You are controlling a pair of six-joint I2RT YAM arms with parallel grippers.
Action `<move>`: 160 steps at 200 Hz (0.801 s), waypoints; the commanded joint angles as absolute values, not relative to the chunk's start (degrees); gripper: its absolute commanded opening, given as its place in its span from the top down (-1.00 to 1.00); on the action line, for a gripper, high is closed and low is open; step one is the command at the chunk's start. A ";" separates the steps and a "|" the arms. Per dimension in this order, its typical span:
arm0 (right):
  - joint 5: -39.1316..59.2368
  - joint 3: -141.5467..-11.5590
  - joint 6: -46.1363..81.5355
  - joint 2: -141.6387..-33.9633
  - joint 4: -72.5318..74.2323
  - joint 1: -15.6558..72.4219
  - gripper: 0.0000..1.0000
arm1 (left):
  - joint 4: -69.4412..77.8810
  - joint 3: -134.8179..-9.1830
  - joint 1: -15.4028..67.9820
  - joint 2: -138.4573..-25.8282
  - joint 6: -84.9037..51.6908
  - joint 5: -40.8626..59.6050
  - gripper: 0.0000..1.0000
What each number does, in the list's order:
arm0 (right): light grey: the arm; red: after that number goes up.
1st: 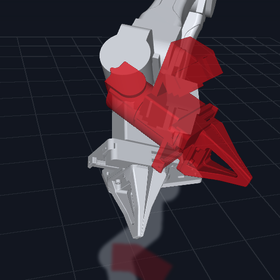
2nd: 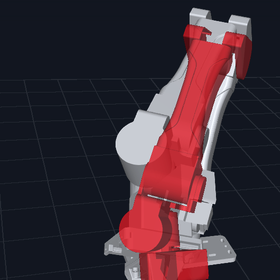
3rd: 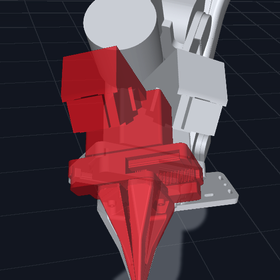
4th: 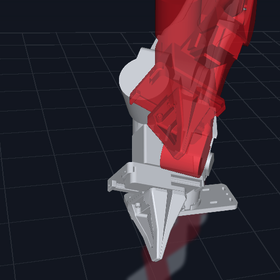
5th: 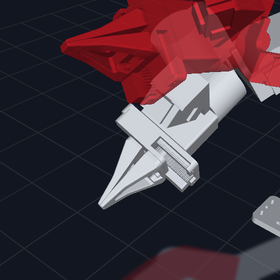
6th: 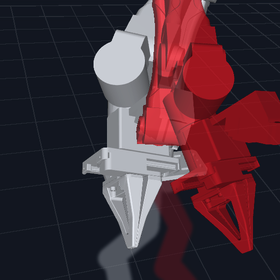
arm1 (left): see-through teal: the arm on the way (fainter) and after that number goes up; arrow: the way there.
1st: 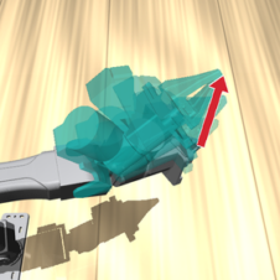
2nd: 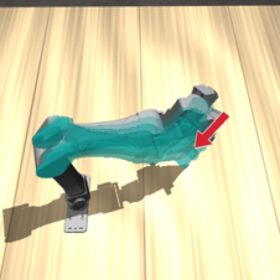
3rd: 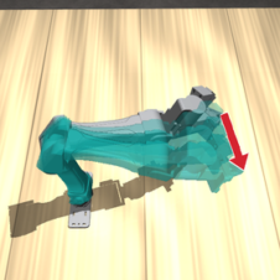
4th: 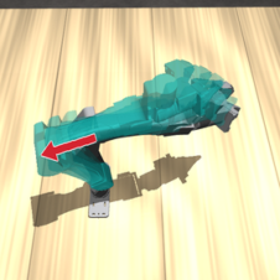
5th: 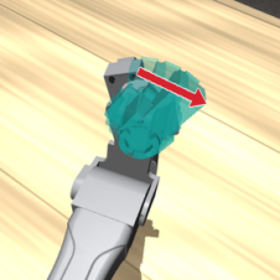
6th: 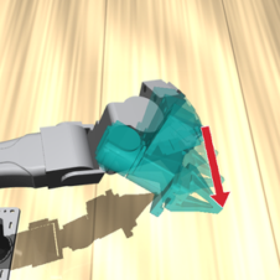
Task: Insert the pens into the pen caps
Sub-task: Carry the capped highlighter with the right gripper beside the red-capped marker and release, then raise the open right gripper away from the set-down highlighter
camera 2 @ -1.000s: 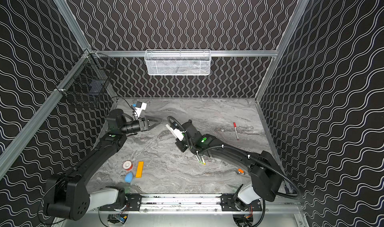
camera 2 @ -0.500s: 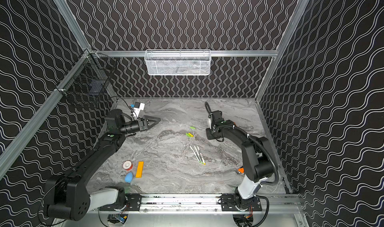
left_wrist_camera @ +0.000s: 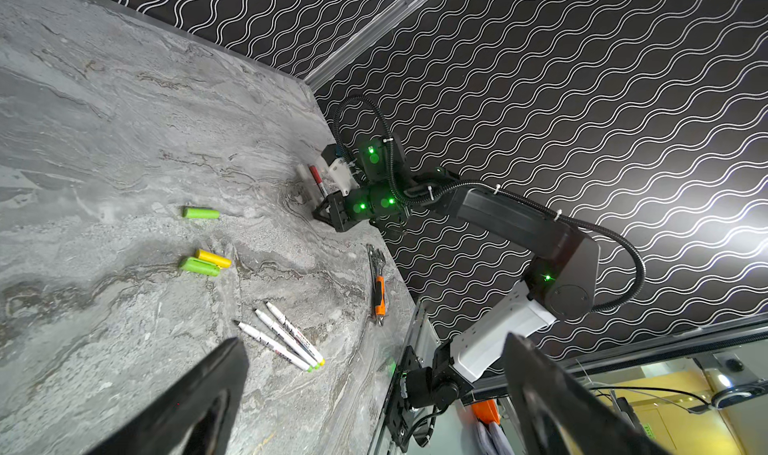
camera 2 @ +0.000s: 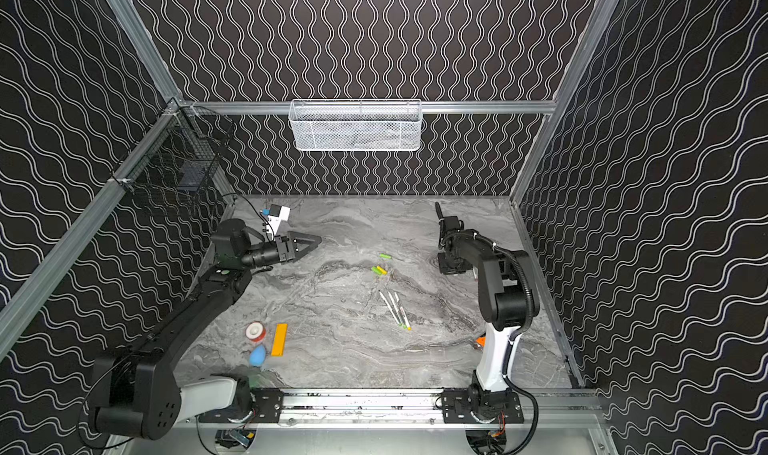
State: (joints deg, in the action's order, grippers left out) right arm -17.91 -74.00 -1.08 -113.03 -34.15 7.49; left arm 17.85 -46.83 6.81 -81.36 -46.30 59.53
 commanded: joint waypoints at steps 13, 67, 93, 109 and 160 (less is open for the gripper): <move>-23.24 -74.38 -1.63 -115.09 -40.98 6.68 0.48 | 20.60 -46.76 6.68 -82.09 -47.02 60.34 -0.97; -20.05 -73.31 -1.26 -109.50 -39.10 6.85 0.10 | 20.37 -46.85 6.68 -82.53 -46.86 60.09 -0.97; -12.74 -71.98 -1.23 -103.48 -36.50 7.31 -0.25 | 19.43 -47.02 6.68 -82.74 -46.29 59.91 -0.97; -10.08 -70.33 -1.23 -99.87 -34.31 9.03 -0.52 | 17.43 -47.37 6.68 -82.80 -45.09 59.60 -0.98; -2.33 -63.37 -0.26 -91.14 -27.90 19.98 -0.98 | 10.49 -48.76 6.77 -82.06 -40.46 57.85 -0.97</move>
